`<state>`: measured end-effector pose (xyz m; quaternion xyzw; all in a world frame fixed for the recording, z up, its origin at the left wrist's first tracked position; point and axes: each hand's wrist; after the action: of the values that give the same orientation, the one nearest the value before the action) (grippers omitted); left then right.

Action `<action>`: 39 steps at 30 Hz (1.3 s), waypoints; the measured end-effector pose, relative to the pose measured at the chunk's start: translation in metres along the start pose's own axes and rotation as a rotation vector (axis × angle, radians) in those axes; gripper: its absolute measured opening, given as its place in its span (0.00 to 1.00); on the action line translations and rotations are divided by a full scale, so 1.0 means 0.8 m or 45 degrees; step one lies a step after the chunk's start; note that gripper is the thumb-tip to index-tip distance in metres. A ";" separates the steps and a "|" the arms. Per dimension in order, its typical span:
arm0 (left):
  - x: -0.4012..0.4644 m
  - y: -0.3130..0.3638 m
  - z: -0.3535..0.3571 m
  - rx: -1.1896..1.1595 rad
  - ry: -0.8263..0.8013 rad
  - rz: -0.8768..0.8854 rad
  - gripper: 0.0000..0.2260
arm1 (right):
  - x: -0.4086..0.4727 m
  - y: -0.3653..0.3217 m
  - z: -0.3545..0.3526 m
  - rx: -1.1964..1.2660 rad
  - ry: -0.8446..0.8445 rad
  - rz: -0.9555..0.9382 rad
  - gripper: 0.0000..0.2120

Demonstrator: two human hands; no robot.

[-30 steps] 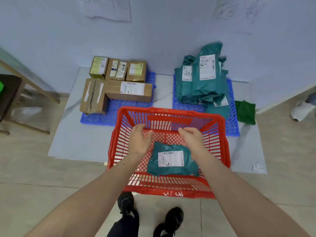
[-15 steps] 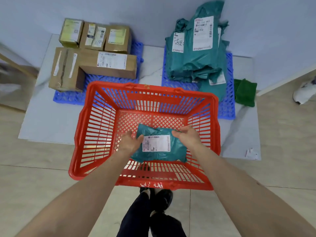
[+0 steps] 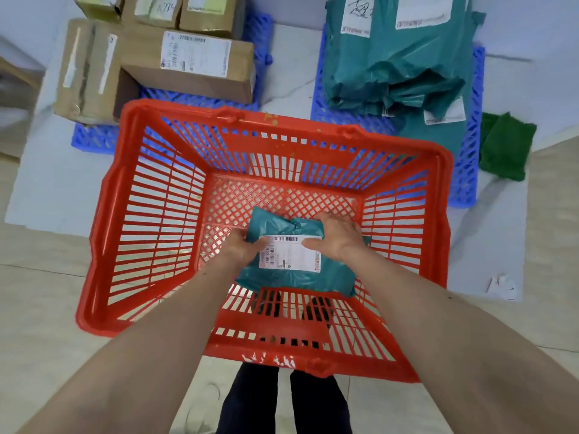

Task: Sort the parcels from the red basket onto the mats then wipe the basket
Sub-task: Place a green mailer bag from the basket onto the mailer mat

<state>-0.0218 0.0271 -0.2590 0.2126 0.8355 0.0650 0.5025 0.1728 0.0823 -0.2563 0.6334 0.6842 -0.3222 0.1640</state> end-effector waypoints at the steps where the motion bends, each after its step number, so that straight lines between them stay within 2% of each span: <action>1: 0.003 -0.002 0.001 -0.014 -0.004 0.006 0.19 | 0.004 0.001 0.004 0.004 -0.004 0.010 0.35; 8: 0.009 -0.006 0.010 0.109 0.012 0.011 0.18 | 0.014 0.002 0.008 0.093 0.014 0.050 0.17; 12: 0.002 0.005 0.002 0.083 0.061 0.014 0.23 | 0.015 0.001 -0.006 0.250 -0.046 0.074 0.12; 17: -0.023 0.020 -0.021 0.080 0.155 0.029 0.24 | 0.001 -0.013 -0.046 0.322 -0.114 0.019 0.10; 22: -0.074 0.046 -0.053 0.040 0.216 0.098 0.24 | -0.032 -0.028 -0.096 0.359 -0.098 -0.064 0.14; 25: -0.106 0.058 -0.074 0.049 0.223 0.128 0.23 | -0.059 -0.033 -0.124 0.451 -0.095 -0.061 0.14; 29: -0.147 0.069 -0.100 0.080 0.230 0.218 0.18 | -0.101 -0.038 -0.161 0.543 -0.093 -0.047 0.10; 34: -0.196 0.092 -0.138 0.078 0.323 0.347 0.21 | -0.154 -0.038 -0.207 0.762 -0.034 -0.054 0.15; 36: -0.213 0.101 -0.150 0.093 0.403 0.377 0.29 | -0.171 -0.037 -0.224 0.900 0.033 -0.017 0.15; 39: -0.234 0.117 -0.161 0.044 0.579 0.376 0.57 | -0.193 -0.039 -0.249 1.128 0.161 0.066 0.12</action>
<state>-0.0305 0.0461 -0.0141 0.3208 0.8878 0.1695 0.2832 0.2011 0.0942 -0.0045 0.6779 0.4727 -0.5407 -0.1571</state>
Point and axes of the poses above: each hand's wrist, its own x-axis towards the middle knuckle, its own z-axis out of the palm, y = z × x, and after that the axes turned 7 degrees about y, right-handed
